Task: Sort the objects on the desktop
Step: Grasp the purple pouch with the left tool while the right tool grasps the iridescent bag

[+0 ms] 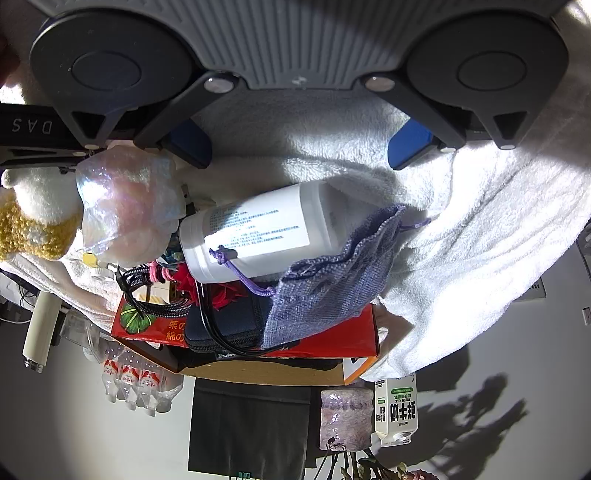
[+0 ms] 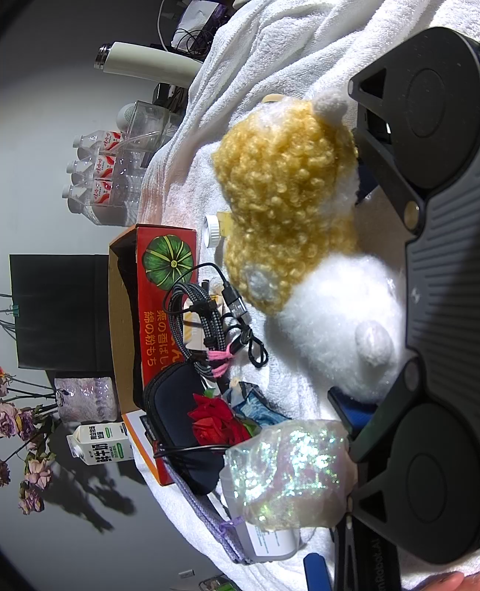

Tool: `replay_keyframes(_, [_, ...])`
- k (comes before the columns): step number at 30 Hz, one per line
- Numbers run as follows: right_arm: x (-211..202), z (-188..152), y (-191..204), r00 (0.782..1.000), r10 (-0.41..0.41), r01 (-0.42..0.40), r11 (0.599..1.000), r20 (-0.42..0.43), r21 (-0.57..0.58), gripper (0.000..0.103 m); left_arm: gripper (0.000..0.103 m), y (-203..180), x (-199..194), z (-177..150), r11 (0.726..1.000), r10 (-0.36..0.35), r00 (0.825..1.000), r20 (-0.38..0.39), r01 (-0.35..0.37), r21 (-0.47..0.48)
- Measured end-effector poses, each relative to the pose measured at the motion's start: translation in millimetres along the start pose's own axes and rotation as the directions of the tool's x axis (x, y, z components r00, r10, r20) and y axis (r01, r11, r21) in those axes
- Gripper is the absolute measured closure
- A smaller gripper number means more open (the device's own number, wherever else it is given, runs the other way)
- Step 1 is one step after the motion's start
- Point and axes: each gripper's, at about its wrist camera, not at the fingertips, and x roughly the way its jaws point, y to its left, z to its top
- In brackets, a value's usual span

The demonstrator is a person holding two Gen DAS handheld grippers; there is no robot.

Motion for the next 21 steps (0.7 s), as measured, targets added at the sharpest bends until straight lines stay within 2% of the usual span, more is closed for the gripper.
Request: replay_keyframes(21, [-0.3,0.5,-0.3,1.0,0.001,-0.001,1.0,-0.002,-0.001,0.0,0.0,0.9,0.0,0.3,1.0,-0.001,1.0,0.0,0.001,-0.004])
